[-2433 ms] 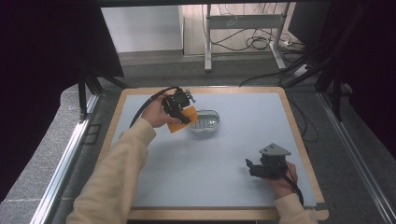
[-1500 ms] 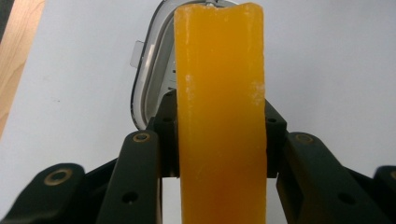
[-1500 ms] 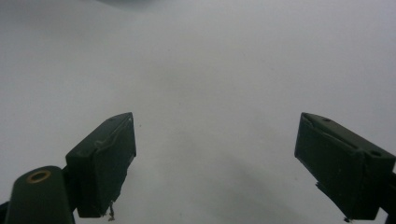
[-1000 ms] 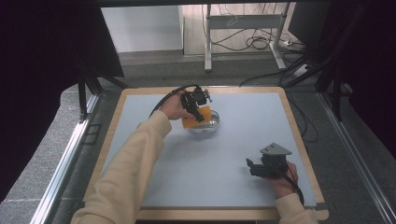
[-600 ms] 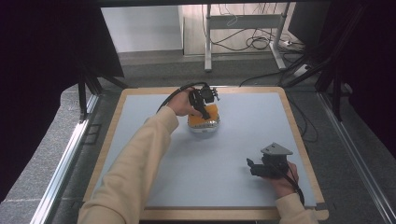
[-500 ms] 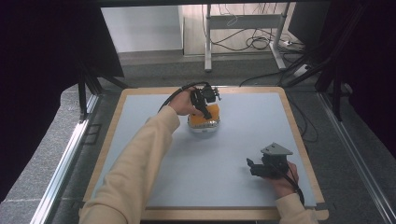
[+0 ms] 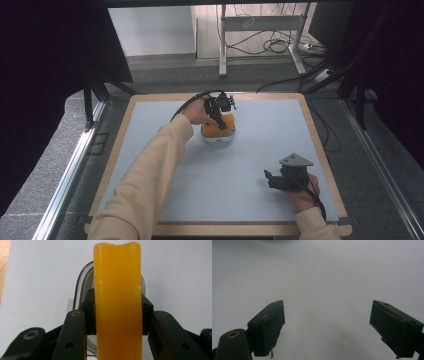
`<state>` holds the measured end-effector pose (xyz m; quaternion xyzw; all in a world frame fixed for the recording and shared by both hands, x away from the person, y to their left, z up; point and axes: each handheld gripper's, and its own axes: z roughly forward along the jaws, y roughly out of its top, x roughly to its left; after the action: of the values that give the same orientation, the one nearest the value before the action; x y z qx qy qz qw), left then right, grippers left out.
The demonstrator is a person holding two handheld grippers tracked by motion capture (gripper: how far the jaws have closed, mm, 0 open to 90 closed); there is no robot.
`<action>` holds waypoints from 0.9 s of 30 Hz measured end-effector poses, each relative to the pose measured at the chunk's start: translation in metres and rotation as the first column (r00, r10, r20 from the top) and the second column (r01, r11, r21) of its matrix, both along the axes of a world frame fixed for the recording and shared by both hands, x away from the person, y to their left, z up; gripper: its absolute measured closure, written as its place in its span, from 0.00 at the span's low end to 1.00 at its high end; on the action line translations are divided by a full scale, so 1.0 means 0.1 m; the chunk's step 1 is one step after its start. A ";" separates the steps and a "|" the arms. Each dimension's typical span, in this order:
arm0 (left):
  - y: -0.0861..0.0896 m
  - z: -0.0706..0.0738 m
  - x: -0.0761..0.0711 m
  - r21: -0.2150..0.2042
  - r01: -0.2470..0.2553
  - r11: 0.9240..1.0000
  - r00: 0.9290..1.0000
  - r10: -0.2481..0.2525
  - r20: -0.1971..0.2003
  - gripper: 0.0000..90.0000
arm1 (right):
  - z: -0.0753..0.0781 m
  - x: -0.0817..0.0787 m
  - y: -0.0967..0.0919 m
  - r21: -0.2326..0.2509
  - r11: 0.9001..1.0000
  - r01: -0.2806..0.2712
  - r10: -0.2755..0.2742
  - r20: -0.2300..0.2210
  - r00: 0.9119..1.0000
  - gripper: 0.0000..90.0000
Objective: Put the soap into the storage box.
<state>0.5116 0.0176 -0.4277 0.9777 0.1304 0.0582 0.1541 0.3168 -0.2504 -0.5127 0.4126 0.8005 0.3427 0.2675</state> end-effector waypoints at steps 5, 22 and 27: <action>-0.01 -0.08 0.04 0.014 -0.001 1.000 1.000 0.001 -0.005 0.68 | 0.00 0.00 0.00 0.000 1.000 0.002 -0.002 0.000 1.000 0.15; 0.06 0.04 -0.03 -0.050 -0.149 0.988 0.978 0.155 0.138 0.26 | -0.01 -0.01 0.01 -0.008 1.000 -0.003 0.003 -0.012 1.000 0.15; 0.22 0.10 -0.10 -0.108 -0.190 0.976 0.969 0.204 0.142 0.24 | -0.02 0.00 0.01 -0.010 1.000 0.000 0.000 -0.012 1.000 0.15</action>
<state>0.5013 0.0392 -0.4177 0.9443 0.2175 0.1416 0.2026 0.3165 -0.2494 -0.5142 0.4133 0.8039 0.3360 0.2646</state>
